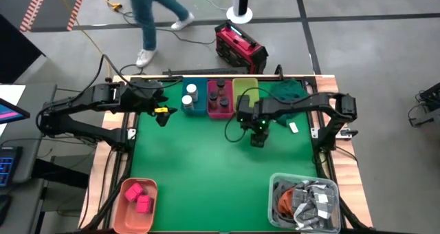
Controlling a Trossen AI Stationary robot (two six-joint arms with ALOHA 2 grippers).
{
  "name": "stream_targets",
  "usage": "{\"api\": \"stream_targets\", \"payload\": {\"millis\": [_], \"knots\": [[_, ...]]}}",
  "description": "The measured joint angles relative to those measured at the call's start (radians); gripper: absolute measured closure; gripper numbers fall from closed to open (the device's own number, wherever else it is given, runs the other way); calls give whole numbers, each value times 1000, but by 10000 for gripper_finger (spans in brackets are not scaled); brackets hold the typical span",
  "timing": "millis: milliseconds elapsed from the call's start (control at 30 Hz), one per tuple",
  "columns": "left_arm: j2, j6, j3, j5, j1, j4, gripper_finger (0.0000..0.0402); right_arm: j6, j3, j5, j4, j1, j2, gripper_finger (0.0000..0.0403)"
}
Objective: Sort spices by type
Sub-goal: Put the bottom black seasoning can into the yellow bin
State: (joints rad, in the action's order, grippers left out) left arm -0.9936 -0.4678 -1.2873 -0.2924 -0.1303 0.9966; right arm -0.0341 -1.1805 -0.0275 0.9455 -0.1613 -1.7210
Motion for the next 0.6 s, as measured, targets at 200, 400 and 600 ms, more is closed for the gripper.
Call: {"api": "stream_targets", "payload": {"millis": [200,400,600], "knots": [[0,11,0,0,0,1,102,-18,8,1,37,42,1,132],[0,3,0,0,0,18,102,14,8,8,100,94,8,132],[0,2,0,0,0,29,102,32,8,28,165,108,8,132]]}}
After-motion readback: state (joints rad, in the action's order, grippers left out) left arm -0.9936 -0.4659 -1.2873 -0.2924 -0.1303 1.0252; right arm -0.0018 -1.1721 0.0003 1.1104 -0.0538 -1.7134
